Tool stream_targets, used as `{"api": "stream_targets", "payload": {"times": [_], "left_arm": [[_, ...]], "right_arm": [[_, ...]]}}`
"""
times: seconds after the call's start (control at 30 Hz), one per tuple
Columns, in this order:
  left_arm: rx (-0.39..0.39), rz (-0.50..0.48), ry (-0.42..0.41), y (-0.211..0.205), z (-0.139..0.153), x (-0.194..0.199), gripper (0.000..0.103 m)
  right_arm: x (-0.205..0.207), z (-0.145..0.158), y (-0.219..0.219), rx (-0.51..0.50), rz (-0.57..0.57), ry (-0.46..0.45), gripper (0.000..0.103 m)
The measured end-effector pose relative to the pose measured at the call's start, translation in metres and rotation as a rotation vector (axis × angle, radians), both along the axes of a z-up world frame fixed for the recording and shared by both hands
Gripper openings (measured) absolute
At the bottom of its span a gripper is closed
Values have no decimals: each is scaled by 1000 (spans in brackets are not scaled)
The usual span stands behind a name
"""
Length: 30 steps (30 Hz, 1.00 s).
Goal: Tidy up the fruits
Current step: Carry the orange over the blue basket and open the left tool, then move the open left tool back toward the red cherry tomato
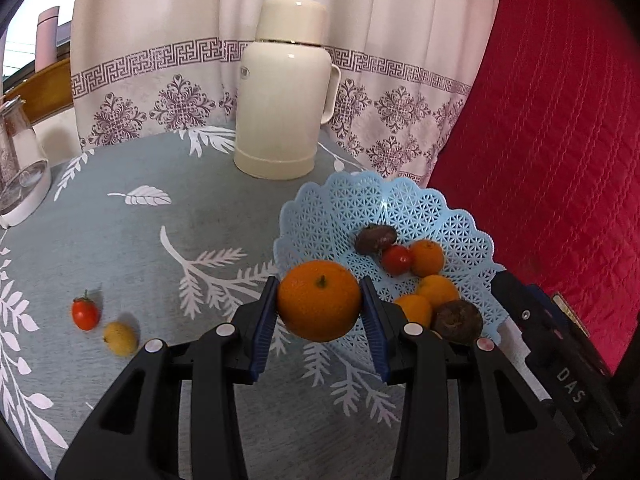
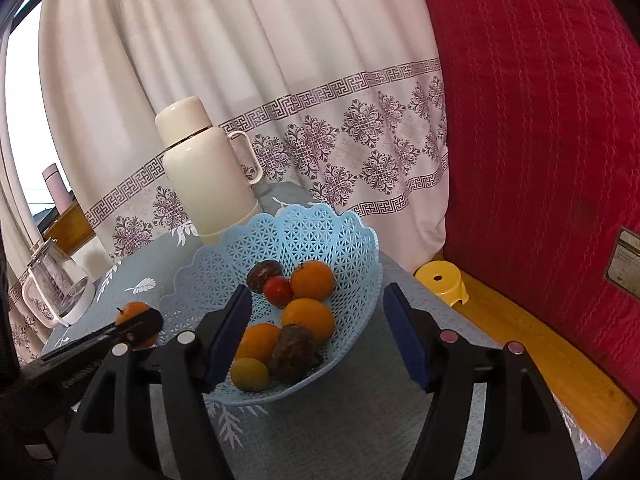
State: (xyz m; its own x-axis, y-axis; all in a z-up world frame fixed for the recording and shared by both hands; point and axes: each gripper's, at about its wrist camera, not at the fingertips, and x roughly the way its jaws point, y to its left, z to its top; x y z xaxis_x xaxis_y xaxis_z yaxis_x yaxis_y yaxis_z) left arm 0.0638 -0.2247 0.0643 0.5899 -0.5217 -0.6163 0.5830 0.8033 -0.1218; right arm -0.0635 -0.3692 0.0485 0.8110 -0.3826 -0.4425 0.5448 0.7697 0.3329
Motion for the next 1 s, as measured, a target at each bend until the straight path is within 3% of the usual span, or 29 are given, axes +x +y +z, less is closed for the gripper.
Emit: {"api": "stream_targets", "payload": {"times": [0.17,0.3,0.57,0.6,0.67,0.8,1.0], "left_arm": [[3,8,15,0,-3,4,43],[-11,21,0,3,-1,4,64],[-13,35,-1,8,2,6,65],[-12,38,-2,8,2,5,70],[-6,50,-16,10,3,4,82],[6,62,-45,12,6,-1,95],[14,108,-64,25,9,0,100]], "right_arm": [[0,0,-1,4,0,2,69],[0,-1,-1,7,1,2,69],[0,-1,-1,8,0,-1,69],[0,-1,-1,8,1,0,69],[0,-1,0,9,1,-3,78],[-2,0,2,2,7,-19,79],[-6,4,4,-1,19,-57,88]]}}
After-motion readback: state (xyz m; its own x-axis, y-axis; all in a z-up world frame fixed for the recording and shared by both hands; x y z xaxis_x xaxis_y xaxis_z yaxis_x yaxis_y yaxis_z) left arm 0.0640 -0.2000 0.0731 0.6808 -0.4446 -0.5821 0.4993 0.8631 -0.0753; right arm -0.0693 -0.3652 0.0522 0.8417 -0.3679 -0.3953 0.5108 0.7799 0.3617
